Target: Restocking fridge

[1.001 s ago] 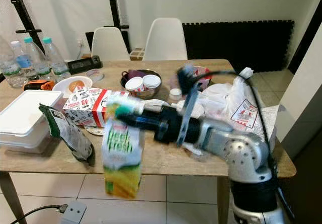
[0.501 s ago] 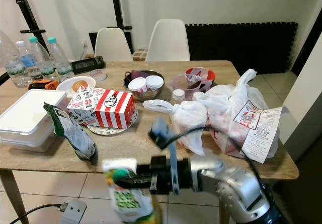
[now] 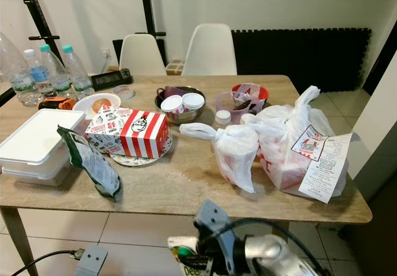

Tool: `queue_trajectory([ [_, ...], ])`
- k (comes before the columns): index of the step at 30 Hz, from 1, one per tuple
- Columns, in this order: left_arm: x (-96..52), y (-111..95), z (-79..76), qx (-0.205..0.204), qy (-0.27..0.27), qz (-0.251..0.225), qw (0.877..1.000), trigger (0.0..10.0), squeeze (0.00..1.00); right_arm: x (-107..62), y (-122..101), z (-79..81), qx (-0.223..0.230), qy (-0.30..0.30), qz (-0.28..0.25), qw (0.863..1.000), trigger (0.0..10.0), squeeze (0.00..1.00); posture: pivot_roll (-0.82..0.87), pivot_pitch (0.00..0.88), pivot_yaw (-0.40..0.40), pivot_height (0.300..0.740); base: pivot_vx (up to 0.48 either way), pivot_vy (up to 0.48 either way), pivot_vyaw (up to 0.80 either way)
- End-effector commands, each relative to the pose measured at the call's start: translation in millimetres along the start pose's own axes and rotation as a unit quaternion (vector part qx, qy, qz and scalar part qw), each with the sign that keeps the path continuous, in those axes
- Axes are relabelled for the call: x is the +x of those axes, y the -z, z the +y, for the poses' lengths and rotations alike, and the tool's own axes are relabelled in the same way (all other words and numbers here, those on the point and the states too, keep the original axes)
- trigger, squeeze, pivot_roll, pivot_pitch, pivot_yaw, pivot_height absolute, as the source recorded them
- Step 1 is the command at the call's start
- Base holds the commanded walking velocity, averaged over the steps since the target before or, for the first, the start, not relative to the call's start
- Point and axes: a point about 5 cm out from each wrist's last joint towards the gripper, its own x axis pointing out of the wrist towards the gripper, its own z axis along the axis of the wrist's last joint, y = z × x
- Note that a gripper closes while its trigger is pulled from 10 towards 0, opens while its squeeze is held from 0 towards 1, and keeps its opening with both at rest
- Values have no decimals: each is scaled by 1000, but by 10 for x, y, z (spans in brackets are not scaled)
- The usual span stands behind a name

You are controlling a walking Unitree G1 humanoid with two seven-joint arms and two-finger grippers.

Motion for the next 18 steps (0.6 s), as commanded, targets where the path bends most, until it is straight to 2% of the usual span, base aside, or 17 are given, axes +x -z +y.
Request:
queue_trajectory([
  [1, -16, 47, -6, -1, 2, 4, 1000, 10000, 0, -1, 15, -45, -9, 24, -22, 999, 0, 0, -45, 57, 56, 740, 0, 0, 0],
  [3, -15, 44, -11, -1, 4, 4, 1000, 10000, 0, 28, 214, -116, -2, 72, -36, 997, 0, 0, -47, 55, 55, 740, 0, 0, 0],
  [8, -13, 39, -14, -2, 4, 3, 1000, 10000, 0, 47, 421, -166, 6, 121, -33, 992, 0, 0, -47, 55, 55, 740, 0, 0, 0],
  [11, -10, 29, -19, -4, 3, 1, 1000, 10000, 0, 45, 766, -243, 39, 223, -21, 974, 0, 0, -47, 55, 55, 740, 0, 0, 0],
  [12, -10, 29, -19, -4, 3, 1, 1000, 10000, 0, 45, 766, -243, 39, 223, -21, 974, 0, 0, -47, 55, 55, 740, 0, 0, 0],
  [16, -7, 23, -26, -4, 4, 0, 1000, 10000, 0, 49, 1050, -192, 67, 291, -12, 954, 0, 0, -47, 55, 55, 740, 0, 0, 0],
  [18, -7, 22, -27, -4, 4, 0, 1000, 10000, 0, 55, 1080, -186, 73, 299, -15, 951, 0, 0, -47, 55, 55, 740, 0, 0, 0],
])
